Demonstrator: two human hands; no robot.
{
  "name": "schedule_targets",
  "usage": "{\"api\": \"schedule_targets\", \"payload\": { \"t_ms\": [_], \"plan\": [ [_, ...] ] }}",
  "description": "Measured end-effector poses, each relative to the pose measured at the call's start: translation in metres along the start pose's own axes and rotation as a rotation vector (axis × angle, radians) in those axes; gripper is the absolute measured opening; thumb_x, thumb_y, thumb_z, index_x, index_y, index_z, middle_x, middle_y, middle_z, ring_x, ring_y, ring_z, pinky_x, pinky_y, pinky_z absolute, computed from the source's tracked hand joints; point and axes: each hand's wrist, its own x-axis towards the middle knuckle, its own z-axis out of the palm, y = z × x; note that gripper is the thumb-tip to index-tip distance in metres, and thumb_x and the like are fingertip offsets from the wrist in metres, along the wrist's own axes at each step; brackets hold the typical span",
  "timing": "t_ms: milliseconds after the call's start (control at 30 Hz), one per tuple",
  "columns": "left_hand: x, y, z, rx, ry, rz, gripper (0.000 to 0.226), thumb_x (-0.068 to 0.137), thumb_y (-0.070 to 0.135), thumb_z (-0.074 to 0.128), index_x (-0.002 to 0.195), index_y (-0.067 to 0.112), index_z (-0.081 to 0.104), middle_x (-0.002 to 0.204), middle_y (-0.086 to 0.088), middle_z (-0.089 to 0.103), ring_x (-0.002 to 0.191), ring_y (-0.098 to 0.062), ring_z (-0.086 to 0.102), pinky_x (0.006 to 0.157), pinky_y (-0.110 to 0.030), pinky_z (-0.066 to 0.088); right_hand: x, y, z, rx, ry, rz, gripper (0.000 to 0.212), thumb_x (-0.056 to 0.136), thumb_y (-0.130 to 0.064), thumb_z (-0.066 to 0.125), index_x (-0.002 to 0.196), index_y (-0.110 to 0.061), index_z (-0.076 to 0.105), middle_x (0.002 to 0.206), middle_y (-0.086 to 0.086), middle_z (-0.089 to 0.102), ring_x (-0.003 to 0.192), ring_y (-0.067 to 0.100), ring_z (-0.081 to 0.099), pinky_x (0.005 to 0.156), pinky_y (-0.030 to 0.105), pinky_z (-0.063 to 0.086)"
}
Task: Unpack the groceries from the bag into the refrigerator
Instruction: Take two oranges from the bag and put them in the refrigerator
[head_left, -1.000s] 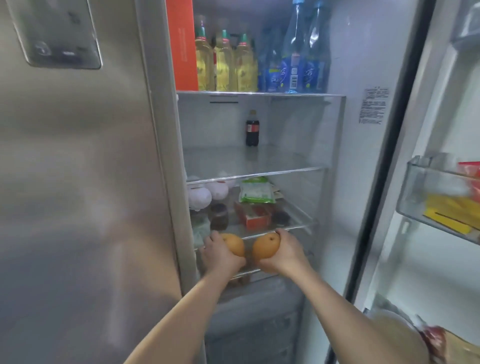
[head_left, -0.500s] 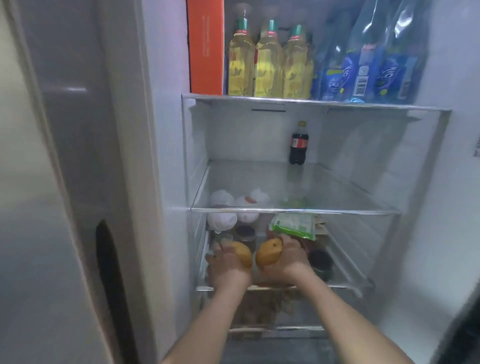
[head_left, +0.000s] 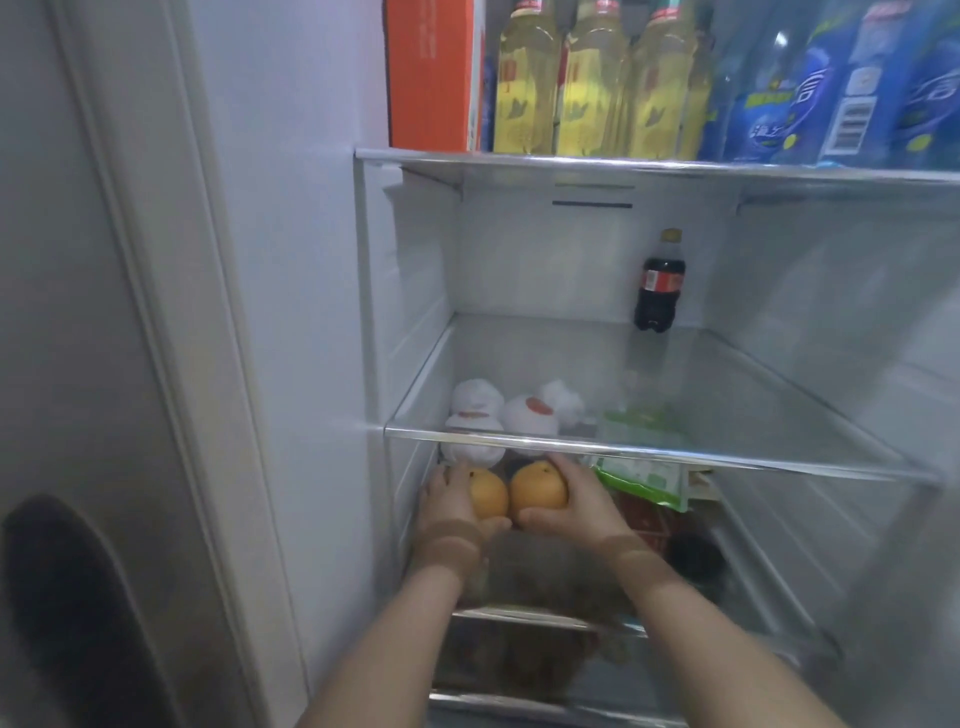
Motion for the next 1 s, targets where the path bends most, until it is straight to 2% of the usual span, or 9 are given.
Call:
{"api": "schedule_targets", "payload": {
  "t_ms": [133,267,333,433,500,567,800,1000],
  "plan": [
    [-0.004,-0.011,0.003,-0.152,0.043,0.071,0.082,0.063,0.041,0.082,0.134,0.031,0.043,0.144,0.001,0.035,0.127,-0.018,0.038,0.101,-0.024,0.031,-0.001,0.010,-0.003,-0.015,-0.062,-0.127,0.081,0.071,-0.034,0.082,0.141,-0.029,0.041,0.145,0.002,0.034,0.131,0.018,0.038,0.112,0.036,0.031],
    [-0.010,-0.016,0.007,-0.192,0.090,0.102,0.081,0.067,0.036,0.081,0.137,0.030,0.041,0.150,0.002,0.027,0.134,-0.016,0.029,0.099,-0.017,0.021,-0.004,0.020,0.000,-0.081,-0.041,-0.213,0.080,0.076,-0.041,0.076,0.144,-0.033,0.035,0.151,-0.008,0.024,0.134,0.014,0.033,0.112,0.039,0.032],
    [-0.015,-0.015,0.009,-0.170,0.134,0.103,0.080,0.070,0.036,0.080,0.138,0.029,0.039,0.153,0.001,0.022,0.138,-0.016,0.022,0.104,-0.020,0.019,-0.004,0.022,0.001,-0.162,-0.012,-0.274,0.078,0.078,-0.043,0.074,0.145,-0.032,0.034,0.152,-0.009,0.023,0.138,0.014,0.029,0.114,0.040,0.029],
    [-0.018,-0.014,0.013,-0.007,0.161,0.130,0.077,0.075,0.041,0.074,0.141,0.032,0.036,0.155,-0.002,0.017,0.141,-0.023,0.015,0.113,-0.033,0.019,-0.003,0.023,0.002,-0.320,-0.016,-0.353,0.078,0.081,-0.041,0.071,0.147,-0.031,0.031,0.156,-0.002,0.020,0.143,0.021,0.019,0.117,0.044,0.023],
    [-0.018,-0.011,0.016,0.080,0.128,0.182,0.070,0.082,0.040,0.068,0.143,0.036,0.033,0.157,-0.001,0.013,0.143,-0.024,0.012,0.115,-0.033,0.018,-0.004,0.022,0.003,-0.391,-0.025,-0.362,0.078,0.083,-0.038,0.070,0.148,-0.033,0.028,0.157,-0.001,0.018,0.145,0.026,0.015,0.117,0.047,0.022],
    [-0.018,-0.011,0.019,0.070,0.110,0.199,0.065,0.085,0.038,0.065,0.142,0.037,0.033,0.157,0.002,0.013,0.144,-0.021,0.011,0.115,-0.031,0.017,-0.003,0.023,0.006,-0.411,-0.011,-0.359,0.077,0.083,-0.036,0.070,0.148,-0.035,0.028,0.157,-0.001,0.018,0.145,0.026,0.015,0.115,0.048,0.025],
    [-0.008,-0.015,0.026,-0.029,0.189,0.178,0.062,0.078,0.030,0.073,0.134,0.030,0.047,0.153,0.001,0.025,0.140,-0.023,0.025,0.114,-0.034,0.024,-0.002,0.018,0.016,-0.373,0.059,-0.363,0.075,0.084,-0.033,0.070,0.147,-0.034,0.029,0.151,-0.002,0.023,0.142,0.019,0.018,0.114,0.044,0.029],
    [-0.011,-0.014,0.027,-0.039,0.203,0.155,0.061,0.081,0.031,0.070,0.135,0.034,0.042,0.156,0.004,0.018,0.142,-0.021,0.018,0.114,-0.034,0.023,-0.002,0.013,0.017,-0.400,0.059,-0.342,0.076,0.084,-0.032,0.070,0.147,-0.033,0.029,0.150,-0.001,0.023,0.141,0.021,0.016,0.114,0.043,0.028]
  ]
}}
